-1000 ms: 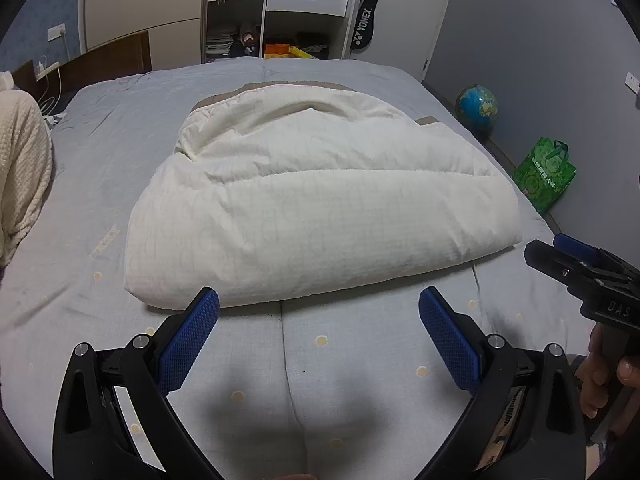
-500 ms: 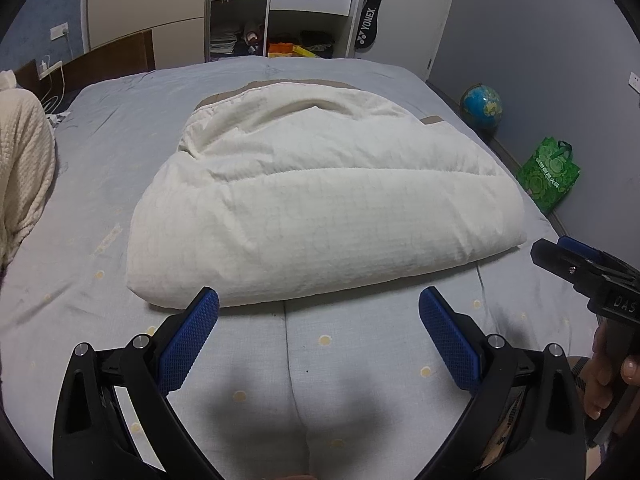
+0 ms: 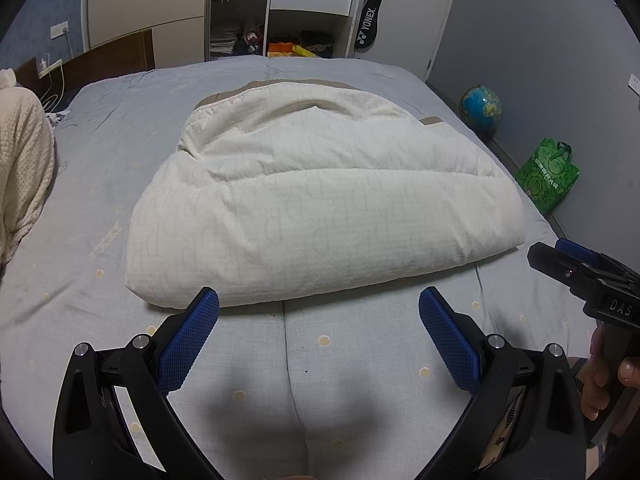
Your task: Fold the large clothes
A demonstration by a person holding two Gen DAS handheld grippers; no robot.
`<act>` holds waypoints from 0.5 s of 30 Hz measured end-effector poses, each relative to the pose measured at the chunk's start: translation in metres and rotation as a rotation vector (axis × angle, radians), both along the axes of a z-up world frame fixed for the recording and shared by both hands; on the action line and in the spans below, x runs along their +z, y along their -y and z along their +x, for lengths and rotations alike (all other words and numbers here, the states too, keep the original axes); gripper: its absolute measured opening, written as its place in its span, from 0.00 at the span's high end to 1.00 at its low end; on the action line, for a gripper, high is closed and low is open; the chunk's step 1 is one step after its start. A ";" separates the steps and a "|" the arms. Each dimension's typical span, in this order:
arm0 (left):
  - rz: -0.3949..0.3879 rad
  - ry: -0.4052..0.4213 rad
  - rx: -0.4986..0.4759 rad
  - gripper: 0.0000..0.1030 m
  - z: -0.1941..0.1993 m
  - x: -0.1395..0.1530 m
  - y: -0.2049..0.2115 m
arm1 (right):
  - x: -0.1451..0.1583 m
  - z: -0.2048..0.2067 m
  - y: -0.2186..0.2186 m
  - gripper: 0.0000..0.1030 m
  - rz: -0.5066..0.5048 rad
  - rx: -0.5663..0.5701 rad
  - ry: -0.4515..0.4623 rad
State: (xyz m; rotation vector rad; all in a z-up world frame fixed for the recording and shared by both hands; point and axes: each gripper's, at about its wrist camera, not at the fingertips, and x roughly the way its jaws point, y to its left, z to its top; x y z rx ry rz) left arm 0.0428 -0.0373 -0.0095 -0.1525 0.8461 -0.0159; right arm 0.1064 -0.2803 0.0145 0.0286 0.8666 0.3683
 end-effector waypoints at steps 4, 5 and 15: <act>0.000 0.001 -0.001 0.07 0.000 0.000 0.000 | 0.000 0.000 0.000 0.09 0.000 0.000 0.000; -0.001 0.000 -0.001 0.07 0.000 0.000 0.001 | 0.000 0.000 0.000 0.09 -0.001 0.000 0.000; -0.002 -0.001 -0.003 0.06 -0.001 0.000 0.000 | -0.001 0.000 0.000 0.09 -0.002 0.001 -0.001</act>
